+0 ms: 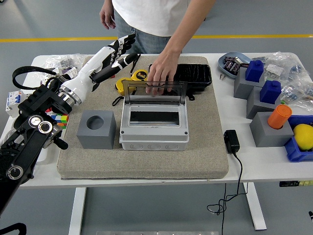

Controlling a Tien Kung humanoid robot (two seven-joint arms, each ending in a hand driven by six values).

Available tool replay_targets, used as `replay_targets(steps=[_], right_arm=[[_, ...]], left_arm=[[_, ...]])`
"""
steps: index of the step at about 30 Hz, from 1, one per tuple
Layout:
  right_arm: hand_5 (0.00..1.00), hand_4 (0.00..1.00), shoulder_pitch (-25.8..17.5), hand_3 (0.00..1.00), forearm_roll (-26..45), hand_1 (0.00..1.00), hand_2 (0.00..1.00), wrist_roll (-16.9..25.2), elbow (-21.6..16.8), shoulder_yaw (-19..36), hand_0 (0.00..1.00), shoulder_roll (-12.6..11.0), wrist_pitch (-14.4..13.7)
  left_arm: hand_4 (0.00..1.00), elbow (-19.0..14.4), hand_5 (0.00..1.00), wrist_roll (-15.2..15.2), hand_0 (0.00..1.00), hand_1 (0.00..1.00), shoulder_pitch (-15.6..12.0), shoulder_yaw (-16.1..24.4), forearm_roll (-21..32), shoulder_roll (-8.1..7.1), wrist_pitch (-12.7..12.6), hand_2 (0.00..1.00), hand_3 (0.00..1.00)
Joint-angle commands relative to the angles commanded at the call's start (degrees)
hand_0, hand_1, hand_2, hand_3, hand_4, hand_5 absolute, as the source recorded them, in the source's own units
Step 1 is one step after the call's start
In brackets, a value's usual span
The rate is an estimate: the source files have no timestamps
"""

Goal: Fetch the battery,place it into the box,close the lid of the box

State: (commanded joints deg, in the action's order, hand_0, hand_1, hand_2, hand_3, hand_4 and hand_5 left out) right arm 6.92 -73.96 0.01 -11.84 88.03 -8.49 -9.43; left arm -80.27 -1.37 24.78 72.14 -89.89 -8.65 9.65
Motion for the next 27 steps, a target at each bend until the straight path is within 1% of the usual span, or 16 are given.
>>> replay_targets(steps=[1, 2, 4, 5, 6, 7, 8, 11, 12, 13, 14, 15, 19, 20, 24, 27], right_arm=[[0.998, 0.998, 0.0, 0.815, 0.0, 0.816, 0.776, 0.0, 0.0, 0.1, 0.846, 0.0, 0.0], [0.998, 0.998, 0.0, 0.815, -0.1, 0.816, 0.776, 0.0, 0.0, 0.1, 0.845, 0.0, 0.0], [0.998, 0.998, 0.0, 0.815, -0.1, 0.816, 0.776, 0.0, 0.0, 0.2, 0.845, 0.0, 0.0], [0.998, 0.998, 0.0, 0.815, -0.2, 0.816, 0.776, 0.0, 0.0, 0.3, 0.845, 0.0, 0.0], [0.998, 0.998, 0.0, 0.815, -0.2, 0.816, 0.776, 0.0, 0.0, 0.3, 0.845, 0.0, 0.0], [0.998, 0.998, 0.0, 0.815, -0.2, 0.814, 0.776, 0.0, 0.0, 0.3, 0.845, 0.0, 0.0], [0.998, 0.998, 0.0, 0.815, -0.2, 0.814, 0.776, 0.0, 0.0, 0.4, 0.845, 0.0, 0.0], [0.998, 0.998, 0.1, 0.815, -0.3, 0.814, 0.776, 0.0, 0.0, 0.6, 0.845, 0.0, 0.0], [0.998, 0.998, 0.1, 0.815, -0.3, 0.814, 0.776, 0.0, 0.0, 0.6, 0.845, 0.0, -0.1], [0.998, 0.998, 0.1, 0.815, -0.2, 0.814, 0.776, 0.0, 0.0, 0.6, 0.845, 0.0, -0.1], [0.998, 0.998, 0.1, 0.815, -0.2, 0.815, 0.775, 0.0, 0.0, 0.6, 0.845, 0.0, -0.1], [0.998, 0.998, 0.2, 0.815, -0.3, 0.815, 0.775, 0.0, 0.0, 0.7, 0.845, 0.0, -0.1], [0.998, 0.998, 0.2, 0.815, -0.2, 0.815, 0.775, 0.0, 0.0, 0.7, 0.845, 0.0, -0.1], [0.998, 0.998, 0.2, 0.816, -0.2, 0.815, 0.775, 0.0, 0.0, 0.7, 0.846, 0.0, -0.1], [0.998, 0.998, 0.2, 0.816, -0.3, 0.815, 0.775, -0.1, 0.0, 0.8, 0.846, 0.0, -0.1], [0.998, 0.998, 0.3, 0.816, -0.3, 0.815, 0.775, -0.1, 0.0, 0.9, 0.846, -0.1, -0.1]], left_arm=[[0.998, 0.0, 0.974, -0.6, 0.998, 0.998, 0.0, 0.1, -1.9, -0.04, -0.1, 0.998, 0.998], [0.998, -0.1, 0.998, -1.5, 0.998, 0.998, 0.1, 0.3, -4.1, -0.08, -0.2, 0.998, 0.881], [0.998, -0.3, 0.998, -2.9, 0.998, 0.998, 0.1, 0.6, -8.5, -0.13, -0.3, 0.998, 0.881], [0.998, -0.3, 0.998, -4.2, 0.998, 0.998, 0.1, 0.7, -11.1, -0.14, -0.2, 0.998, 0.881], [0.998, -0.4, 0.998, -4.7, 0.998, 0.998, 0.1, 0.8, -12.6, -0.15, -0.1, 0.998, 0.881], [0.998, -0.4, 0.998, -5.8, 0.998, 0.998, 0.1, 0.9, -15.0, -0.17, 0.0, 0.998, 0.822], [0.998, -0.5, 0.998, -6.7, 0.998, 0.998, 0.1, 1.0, -17.4, -0.16, 0.1, 0.998, 0.822], [0.998, -0.5, 0.998, -8.4, 0.998, 0.998, 0.2, 1.4, -21.9, -0.10, 0.8, 0.998, 0.822], [0.998, -0.4, 0.998, -8.7, 0.998, 0.998, 0.3, 1.5, -22.7, -0.10, 1.0, 0.998, 0.822], [0.998, -0.5, 0.998, -9.4, 0.998, 0.998, 0.3, 1.5, -24.1, -0.18, 1.7, 0.998, 0.822], [0.998, -0.6, 0.998, -9.7, 0.998, 0.998, 0.3, 1.5, -24.8, -0.23, 2.0, 0.998, 0.756], [0.998, -0.6, 0.998, -10.0, 0.998, 0.998, 0.2, 1.4, -25.1, -0.32, 2.5, 0.998, 0.756], [0.998, -1.0, 0.998, -10.0, 0.998, 0.998, 0.1, 1.3, -25.2, -0.37, 2.8, 0.998, 0.756], [0.998, -1.2, 0.998, -10.1, 0.998, 0.998, 0.1, 1.3, -25.4, -0.34, 3.0, 0.991, 0.688], [0.998, -1.0, 0.998, -10.1, 0.998, 0.998, 0.1, 0.6, -24.7, -0.39, 3.2, 0.991, 0.688], [0.998, -0.5, 0.998, -10.1, 0.998, 0.998, 0.2, 0.2, -23.9, -0.13, 3.3, 0.982, 0.677]])
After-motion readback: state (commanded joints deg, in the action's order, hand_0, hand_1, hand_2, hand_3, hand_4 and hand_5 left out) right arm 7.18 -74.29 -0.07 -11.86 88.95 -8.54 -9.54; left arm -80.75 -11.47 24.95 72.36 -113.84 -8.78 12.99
